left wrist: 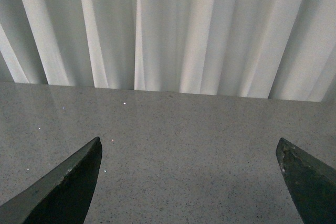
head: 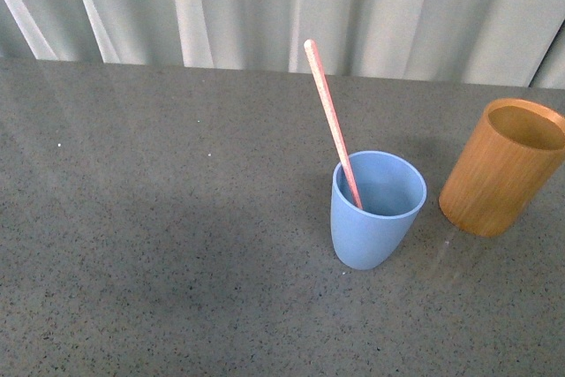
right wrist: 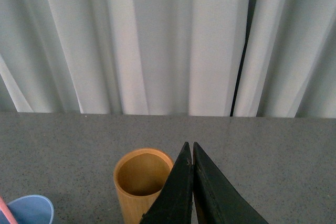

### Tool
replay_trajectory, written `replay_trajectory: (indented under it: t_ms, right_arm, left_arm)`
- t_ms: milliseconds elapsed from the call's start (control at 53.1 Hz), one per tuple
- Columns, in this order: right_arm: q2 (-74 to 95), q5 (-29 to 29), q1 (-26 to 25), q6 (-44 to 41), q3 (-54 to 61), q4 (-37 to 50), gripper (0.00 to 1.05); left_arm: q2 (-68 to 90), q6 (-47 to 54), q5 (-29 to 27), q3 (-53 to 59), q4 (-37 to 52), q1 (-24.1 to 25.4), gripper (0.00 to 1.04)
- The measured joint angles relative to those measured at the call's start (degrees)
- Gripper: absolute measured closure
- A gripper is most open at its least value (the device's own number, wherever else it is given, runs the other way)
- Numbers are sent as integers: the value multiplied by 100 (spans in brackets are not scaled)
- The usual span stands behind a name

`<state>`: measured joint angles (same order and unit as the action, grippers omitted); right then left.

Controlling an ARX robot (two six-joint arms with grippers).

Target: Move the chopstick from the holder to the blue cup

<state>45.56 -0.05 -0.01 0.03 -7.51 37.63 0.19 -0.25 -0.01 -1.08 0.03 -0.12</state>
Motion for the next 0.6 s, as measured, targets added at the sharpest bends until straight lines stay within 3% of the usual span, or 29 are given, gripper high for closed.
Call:
replay_trajectory:
  t_ms: [603]
  right_arm:
    - [-1648,0,0,0,654,-894,104]
  left_arm:
    - [-2,0,0,0,0,0,7]
